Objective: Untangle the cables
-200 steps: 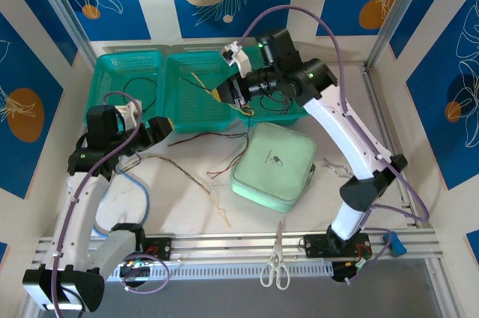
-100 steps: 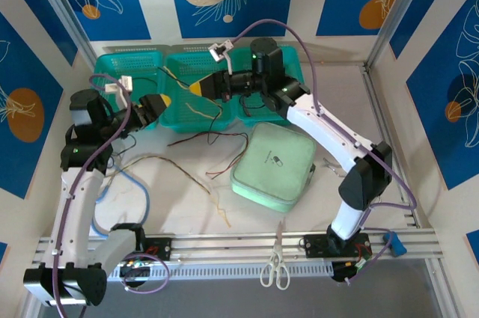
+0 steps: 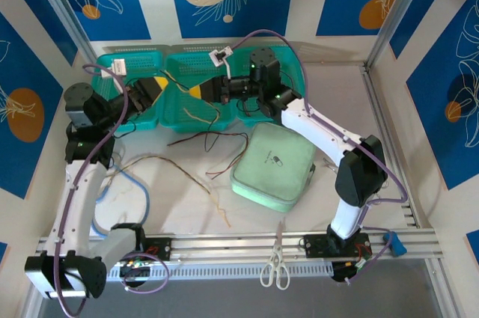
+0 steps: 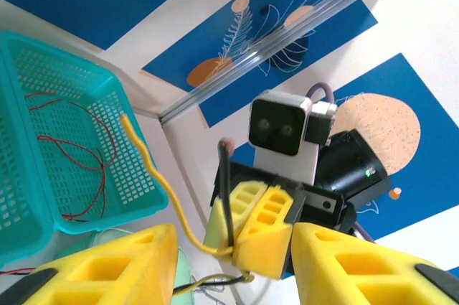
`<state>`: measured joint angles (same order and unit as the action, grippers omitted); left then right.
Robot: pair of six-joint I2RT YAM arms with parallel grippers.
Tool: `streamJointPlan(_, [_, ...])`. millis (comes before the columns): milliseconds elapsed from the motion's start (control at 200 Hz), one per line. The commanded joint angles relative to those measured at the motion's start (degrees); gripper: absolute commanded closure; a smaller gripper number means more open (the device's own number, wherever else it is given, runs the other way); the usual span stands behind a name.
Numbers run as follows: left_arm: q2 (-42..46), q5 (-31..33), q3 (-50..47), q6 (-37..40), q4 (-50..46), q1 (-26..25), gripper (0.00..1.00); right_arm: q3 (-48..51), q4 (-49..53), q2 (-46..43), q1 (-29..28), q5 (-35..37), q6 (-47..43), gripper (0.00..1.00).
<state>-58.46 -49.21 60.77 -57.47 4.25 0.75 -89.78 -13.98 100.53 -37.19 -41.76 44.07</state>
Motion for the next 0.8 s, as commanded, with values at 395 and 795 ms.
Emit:
streamJointPlan(395, [-1.25, 0.46, 3.27, 2.32, -2.58, -0.58, 0.50, 0.84, 5.93, -4.77, -3.06, 8.27, -8.83, 1.00])
streamJointPlan(795, [-2.36, 1.22, 4.26, 2.37, -2.10, -2.32, 0.54, -2.53, 15.62, -3.67, -5.63, 12.55, -16.74, 1.00])
